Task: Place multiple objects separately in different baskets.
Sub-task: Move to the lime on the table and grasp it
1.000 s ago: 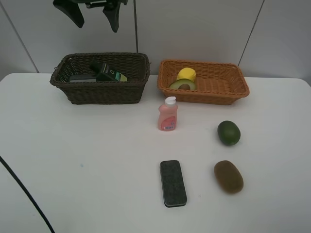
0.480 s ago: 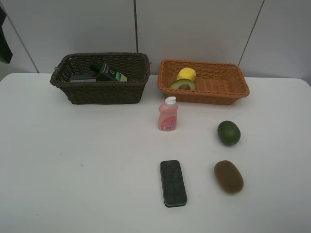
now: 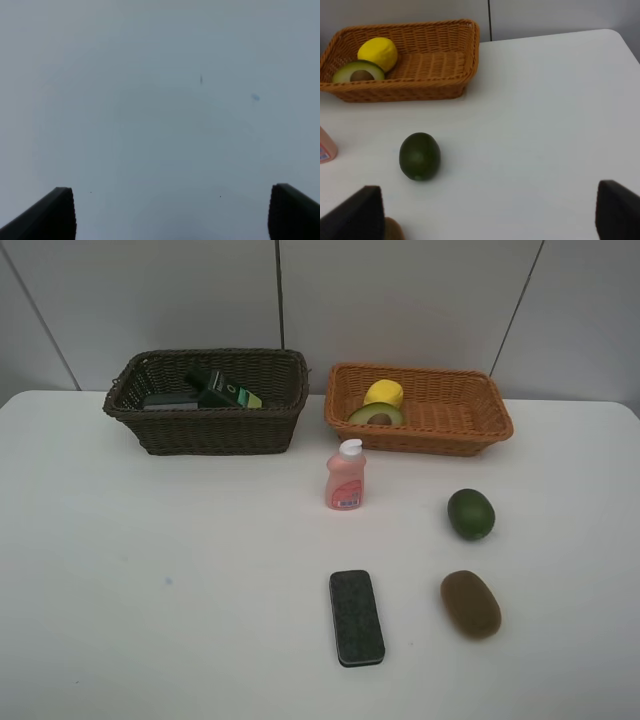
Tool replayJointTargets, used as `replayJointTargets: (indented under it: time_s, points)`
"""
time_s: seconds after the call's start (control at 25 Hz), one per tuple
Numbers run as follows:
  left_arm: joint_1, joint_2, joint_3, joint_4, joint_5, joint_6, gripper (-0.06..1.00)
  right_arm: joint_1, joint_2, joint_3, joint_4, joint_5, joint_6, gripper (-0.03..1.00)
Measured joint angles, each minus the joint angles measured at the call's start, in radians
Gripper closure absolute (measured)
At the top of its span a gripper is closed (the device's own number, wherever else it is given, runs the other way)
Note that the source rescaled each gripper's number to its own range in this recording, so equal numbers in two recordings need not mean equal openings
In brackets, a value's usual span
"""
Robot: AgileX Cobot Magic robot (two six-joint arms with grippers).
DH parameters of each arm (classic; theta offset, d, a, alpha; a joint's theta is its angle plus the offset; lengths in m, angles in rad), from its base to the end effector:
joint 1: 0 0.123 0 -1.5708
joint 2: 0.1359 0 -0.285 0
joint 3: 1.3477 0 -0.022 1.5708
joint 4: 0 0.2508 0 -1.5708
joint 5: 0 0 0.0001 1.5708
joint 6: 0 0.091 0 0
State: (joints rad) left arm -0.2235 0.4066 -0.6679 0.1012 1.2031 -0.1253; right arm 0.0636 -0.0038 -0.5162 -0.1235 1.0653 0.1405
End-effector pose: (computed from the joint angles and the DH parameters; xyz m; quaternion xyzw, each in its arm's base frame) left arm 0.0445 -0.0013 0.3082 0.0464 0.9342 -0.0109 0.3535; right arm -0.0072 -0.0103 0.2819 0.0357 0.8468 -0.0076 0.5306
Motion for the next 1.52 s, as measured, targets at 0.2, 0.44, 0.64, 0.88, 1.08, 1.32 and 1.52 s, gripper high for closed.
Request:
replayJointTargets:
  time_s: [0.2,0.44,0.64,0.88,1.08,1.32,1.52]
  points:
    - [0.0,-0.266,0.074,-0.013,0.001,0.044,-0.06,0.0,0.0,0.0,0.0,0.0,0.0,-0.03]
    - [0.0,-0.412,0.082,-0.021,0.001,0.048,-0.06,0.0,0.0,0.0,0.0,0.0,0.0,-0.03]
    - [0.0,-0.414,0.112,-0.04,0.0,0.063,-0.06,0.0,0.0,0.0,0.0,0.0,0.0,-0.03]
    - [0.0,-0.414,0.144,-0.054,-0.1,0.075,-0.06,0.0,0.0,0.0,-0.001,0.0,0.0,-0.03]
    - [0.0,-0.414,0.161,-0.071,-0.133,0.082,-0.06,0.0,0.0,0.0,-0.001,0.0,0.0,-0.03]
    - [0.0,-0.414,0.161,-0.073,-0.136,0.082,-0.06,0.0,0.0,0.0,-0.001,0.0,0.0,-0.03]
    - [0.003,-0.414,0.161,-0.073,-0.136,0.082,-0.06,0.0,0.0,0.0,-0.001,0.0,0.0,-0.03]
